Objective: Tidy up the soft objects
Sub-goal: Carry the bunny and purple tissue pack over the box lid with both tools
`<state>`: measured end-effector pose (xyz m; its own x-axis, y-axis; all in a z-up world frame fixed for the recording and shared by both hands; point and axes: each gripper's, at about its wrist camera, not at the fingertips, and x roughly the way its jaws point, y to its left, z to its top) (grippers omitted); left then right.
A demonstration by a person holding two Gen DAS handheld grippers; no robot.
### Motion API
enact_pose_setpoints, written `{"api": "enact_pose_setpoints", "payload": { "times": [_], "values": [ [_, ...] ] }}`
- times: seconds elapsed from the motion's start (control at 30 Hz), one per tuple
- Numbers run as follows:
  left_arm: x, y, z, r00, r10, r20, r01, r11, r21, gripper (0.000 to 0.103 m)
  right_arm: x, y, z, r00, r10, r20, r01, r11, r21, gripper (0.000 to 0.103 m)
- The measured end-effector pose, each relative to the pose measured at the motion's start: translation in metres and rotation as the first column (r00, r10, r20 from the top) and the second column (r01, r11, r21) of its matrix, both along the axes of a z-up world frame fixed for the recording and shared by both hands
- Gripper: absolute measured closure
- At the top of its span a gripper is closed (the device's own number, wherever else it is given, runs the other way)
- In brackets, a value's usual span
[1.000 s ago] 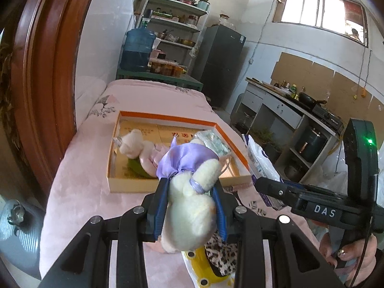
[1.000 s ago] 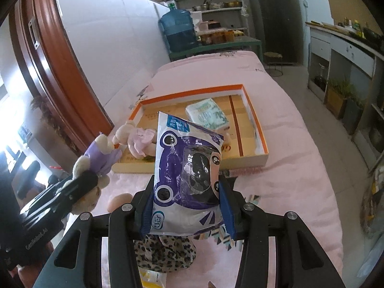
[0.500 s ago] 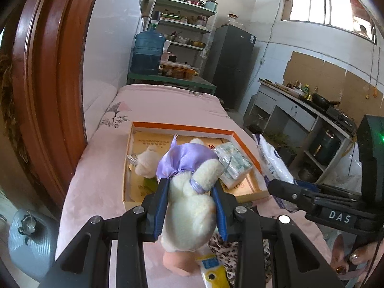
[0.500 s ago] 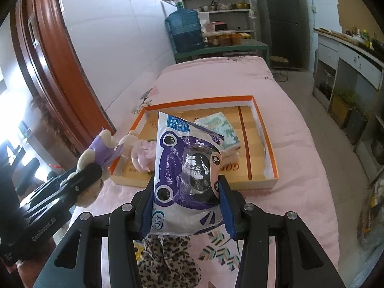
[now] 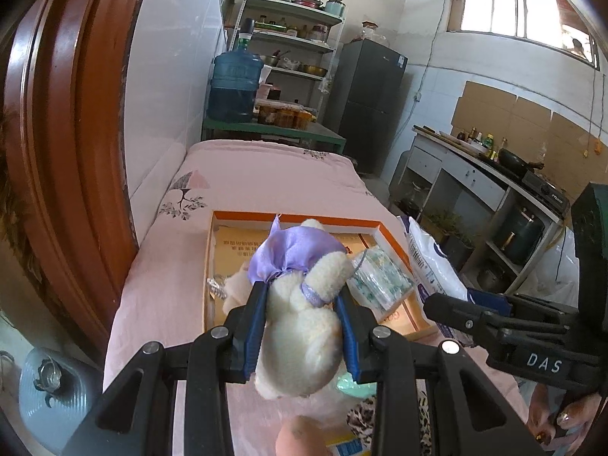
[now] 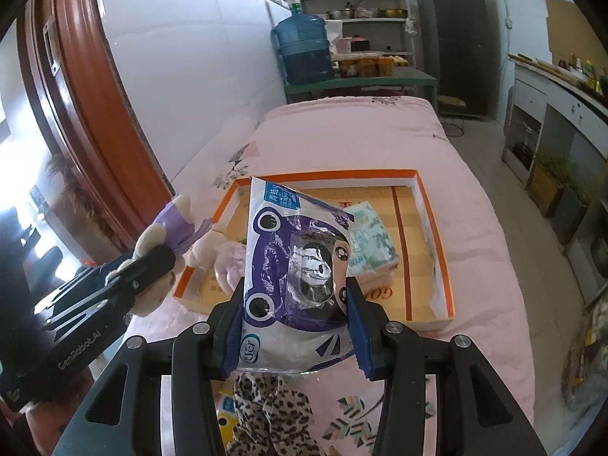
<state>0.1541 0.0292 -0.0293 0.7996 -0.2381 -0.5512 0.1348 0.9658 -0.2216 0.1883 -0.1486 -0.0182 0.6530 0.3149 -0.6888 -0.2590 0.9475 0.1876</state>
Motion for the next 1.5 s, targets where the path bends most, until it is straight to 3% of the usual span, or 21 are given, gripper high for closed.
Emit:
{"api": "enact_pose_setpoints", "payload": {
  "times": [0.73, 1.03, 1.5],
  "values": [
    [0.040, 0.022, 0.003, 1.000, 0.020, 0.003, -0.020, 1.000, -0.011, 0.068, 0.035, 0.019, 0.001, 0.999, 0.043, 0.000, -0.043, 0.999, -0.011, 0.055],
    [0.056, 0.033, -0.003, 1.000, 0.023, -0.012, -0.024, 0.998, -0.053, 0.068, 0.053, 0.025, -0.016, 0.997, 0.057, -0.047, -0.057, 0.998, 0.016, 0.055],
    [0.101, 0.025, -0.002, 0.999, -0.021, -0.034, 0.020, 1.000, -0.018, 0.068, 0.077, 0.039, -0.042, 0.992, 0.075, -0.097, -0.074, 0.997, 0.015, 0.055]
  ]
}}
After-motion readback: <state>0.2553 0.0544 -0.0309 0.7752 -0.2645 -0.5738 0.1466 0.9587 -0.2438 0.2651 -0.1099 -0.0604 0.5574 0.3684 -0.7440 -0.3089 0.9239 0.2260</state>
